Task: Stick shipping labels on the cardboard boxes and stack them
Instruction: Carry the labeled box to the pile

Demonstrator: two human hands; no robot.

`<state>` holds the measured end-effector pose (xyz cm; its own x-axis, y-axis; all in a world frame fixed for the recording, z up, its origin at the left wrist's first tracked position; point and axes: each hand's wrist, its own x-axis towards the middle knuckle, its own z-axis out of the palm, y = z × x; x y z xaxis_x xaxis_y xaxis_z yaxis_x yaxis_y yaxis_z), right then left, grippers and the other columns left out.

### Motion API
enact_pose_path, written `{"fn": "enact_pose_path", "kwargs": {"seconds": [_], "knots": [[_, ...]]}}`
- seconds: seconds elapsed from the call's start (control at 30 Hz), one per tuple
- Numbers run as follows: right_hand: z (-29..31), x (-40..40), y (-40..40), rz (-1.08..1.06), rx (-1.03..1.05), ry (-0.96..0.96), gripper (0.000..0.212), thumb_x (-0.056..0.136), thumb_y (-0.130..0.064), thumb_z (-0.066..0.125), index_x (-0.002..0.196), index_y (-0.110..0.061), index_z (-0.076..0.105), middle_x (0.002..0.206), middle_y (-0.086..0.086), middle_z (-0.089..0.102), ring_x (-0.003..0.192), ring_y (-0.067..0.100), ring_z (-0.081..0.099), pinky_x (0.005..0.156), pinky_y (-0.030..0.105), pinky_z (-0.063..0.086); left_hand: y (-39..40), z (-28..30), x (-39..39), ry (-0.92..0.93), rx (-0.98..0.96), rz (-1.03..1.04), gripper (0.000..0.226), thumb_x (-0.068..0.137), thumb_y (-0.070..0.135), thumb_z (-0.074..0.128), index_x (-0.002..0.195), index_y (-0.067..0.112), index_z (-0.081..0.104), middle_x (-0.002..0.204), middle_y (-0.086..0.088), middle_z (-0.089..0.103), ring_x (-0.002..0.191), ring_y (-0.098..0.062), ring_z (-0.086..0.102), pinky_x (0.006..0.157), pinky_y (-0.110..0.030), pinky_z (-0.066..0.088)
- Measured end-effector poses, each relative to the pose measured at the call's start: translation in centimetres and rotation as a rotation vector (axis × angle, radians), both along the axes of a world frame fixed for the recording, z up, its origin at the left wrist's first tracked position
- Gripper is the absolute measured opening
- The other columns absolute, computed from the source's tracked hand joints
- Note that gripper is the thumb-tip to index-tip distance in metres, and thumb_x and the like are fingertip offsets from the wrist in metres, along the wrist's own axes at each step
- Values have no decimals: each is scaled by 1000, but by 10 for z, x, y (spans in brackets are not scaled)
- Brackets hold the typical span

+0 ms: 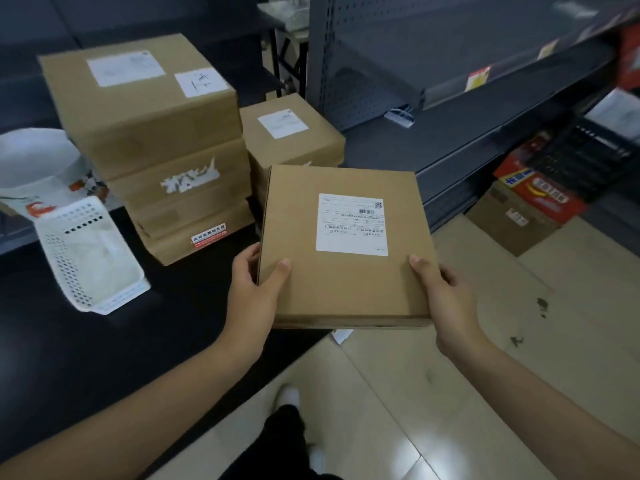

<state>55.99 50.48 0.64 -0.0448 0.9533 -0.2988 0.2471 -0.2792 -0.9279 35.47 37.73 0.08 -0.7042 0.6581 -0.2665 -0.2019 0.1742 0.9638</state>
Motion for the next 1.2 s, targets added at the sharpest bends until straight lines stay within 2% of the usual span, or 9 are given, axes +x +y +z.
{"fn": "enact_pose_path", "kwargs": {"seconds": [0.17, 0.33, 0.57, 0.73, 0.83, 1.0, 1.1, 1.2], "knots": [[0, -41, 68, 68, 13, -4, 38, 84, -47, 66, 109, -19, 66, 102, -5, 69, 91, 12, 64, 67, 26, 45, 55, -4, -33, 12, 21, 78, 48, 86, 33, 66, 129, 34, 44, 119, 16, 56, 109, -6, 55, 88, -28, 46], [10, -80, 131, 175, 30, -37, 37, 84, -49, 64, 109, -21, 63, 102, -6, 66, 90, 12, 63, 71, 29, 48, 102, 3, -62, 37, 27, 166, 46, 88, 31, 65, 130, 31, 45, 120, 15, 56, 111, -8, 54, 91, -29, 45], [23, -122, 228, 306, 89, -81, 38, 86, -50, 62, 105, -17, 62, 101, -1, 65, 84, 10, 58, 64, 29, 44, 177, 17, -75, 65, 83, 250, 47, 91, 29, 61, 134, 26, 40, 118, 15, 55, 105, -1, 54, 78, -17, 44], [26, -166, 300, 490, 134, -136, 44, 91, -49, 55, 117, -13, 56, 108, 1, 59, 85, 12, 55, 59, 25, 40, 223, 21, -97, 163, 107, 281, 50, 95, 17, 54, 141, 25, 35, 126, 18, 52, 116, 0, 51, 95, -20, 43], [31, -201, 333, 573, 170, -149, 50, 91, -49, 54, 123, -11, 55, 112, 1, 60, 91, 15, 56, 60, 25, 40, 245, 26, -113, 171, 94, 295, 61, 95, 16, 54, 148, 23, 25, 137, 11, 47, 122, -4, 49, 104, -26, 40], [25, -259, 366, 607, 223, -184, 53, 87, -53, 55, 121, -12, 57, 112, 1, 62, 99, 20, 60, 76, 32, 46, 276, 23, -142, 178, 30, 381, 66, 95, 19, 54, 151, 25, 18, 140, 9, 41, 125, -7, 45, 107, -27, 38], [15, -284, 377, 609, 214, -205, 49, 88, -51, 57, 118, -12, 59, 109, -1, 62, 96, 18, 58, 79, 32, 46, 287, 7, -155, 189, -68, 393, 70, 95, 25, 55, 152, 24, 14, 147, 7, 37, 131, -9, 39, 111, -28, 31], [2, -299, 385, 630, 191, -255, 48, 89, -50, 57, 117, -10, 59, 108, 1, 60, 93, 18, 55, 78, 33, 45, 297, -4, -167, 200, -133, 423, 70, 95, 24, 55, 152, 22, 16, 146, 5, 39, 130, -10, 41, 109, -24, 31]]}}
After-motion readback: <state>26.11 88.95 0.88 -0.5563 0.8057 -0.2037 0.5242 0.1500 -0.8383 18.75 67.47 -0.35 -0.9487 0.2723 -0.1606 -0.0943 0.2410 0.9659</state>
